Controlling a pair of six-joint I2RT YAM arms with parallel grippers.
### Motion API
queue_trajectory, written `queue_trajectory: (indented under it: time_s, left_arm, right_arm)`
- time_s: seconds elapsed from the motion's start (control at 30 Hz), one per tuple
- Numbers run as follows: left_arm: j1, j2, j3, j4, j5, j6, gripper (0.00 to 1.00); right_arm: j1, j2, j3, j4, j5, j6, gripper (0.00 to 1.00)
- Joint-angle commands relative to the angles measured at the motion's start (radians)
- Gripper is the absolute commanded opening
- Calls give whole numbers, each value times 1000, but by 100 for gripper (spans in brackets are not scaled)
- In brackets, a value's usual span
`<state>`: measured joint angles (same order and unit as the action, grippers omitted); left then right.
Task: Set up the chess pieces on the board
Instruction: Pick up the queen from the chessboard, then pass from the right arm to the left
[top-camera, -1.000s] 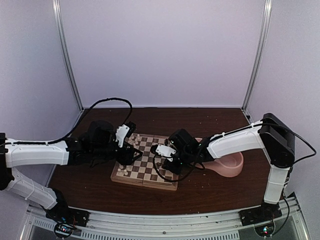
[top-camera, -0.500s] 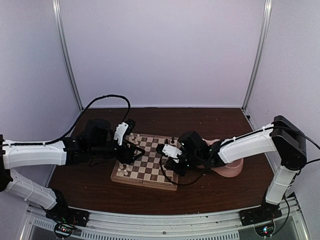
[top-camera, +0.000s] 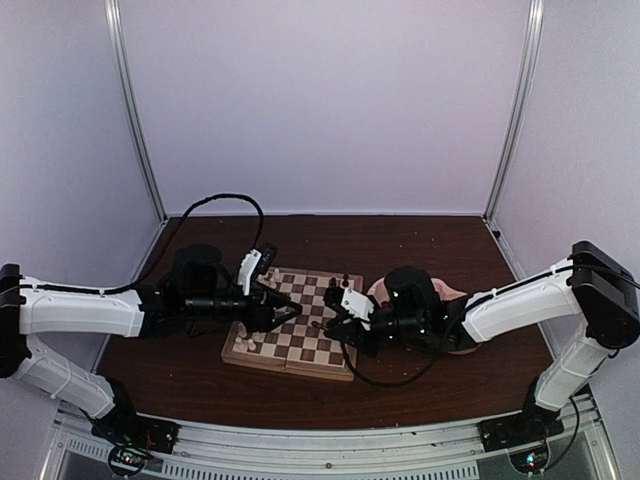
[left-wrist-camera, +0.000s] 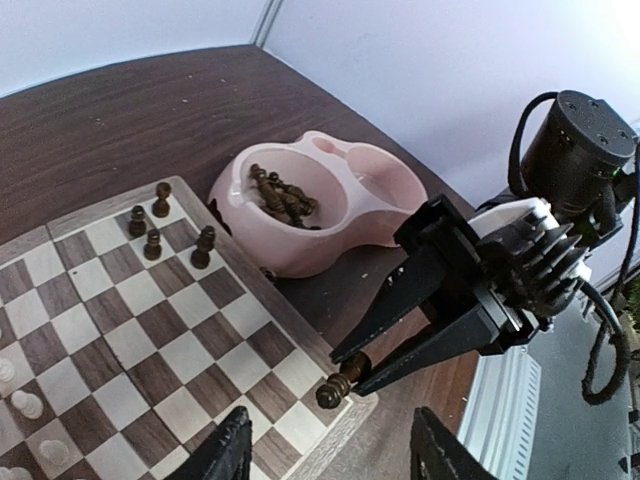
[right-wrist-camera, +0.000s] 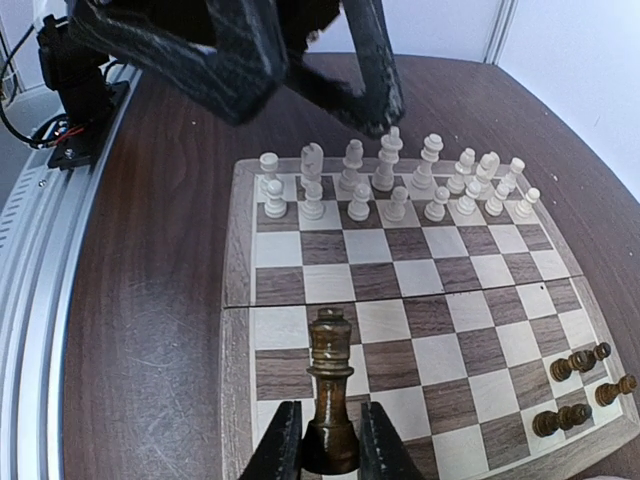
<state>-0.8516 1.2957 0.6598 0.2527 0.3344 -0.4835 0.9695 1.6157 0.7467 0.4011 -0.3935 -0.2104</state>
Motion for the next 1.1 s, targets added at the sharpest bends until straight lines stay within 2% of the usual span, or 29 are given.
queue_trajectory:
  time_s: [0.0,0.2,0.87,1.07]
  left_arm:
    - [3,66,-17,182,134,-40,54]
    - [3,155,3,237,213,-65,51]
    - [3,235,74,176,294,-41,51]
    - [0,265,94,166,309,-43,40]
  right_arm:
    - [8,-57,-52,138,-71,4,14]
    - [9,-65,-70,157,-62,3,14]
    - [9,-18,-33,145,-68,21,13]
    - [9,-16,-30,138,-67,20,13]
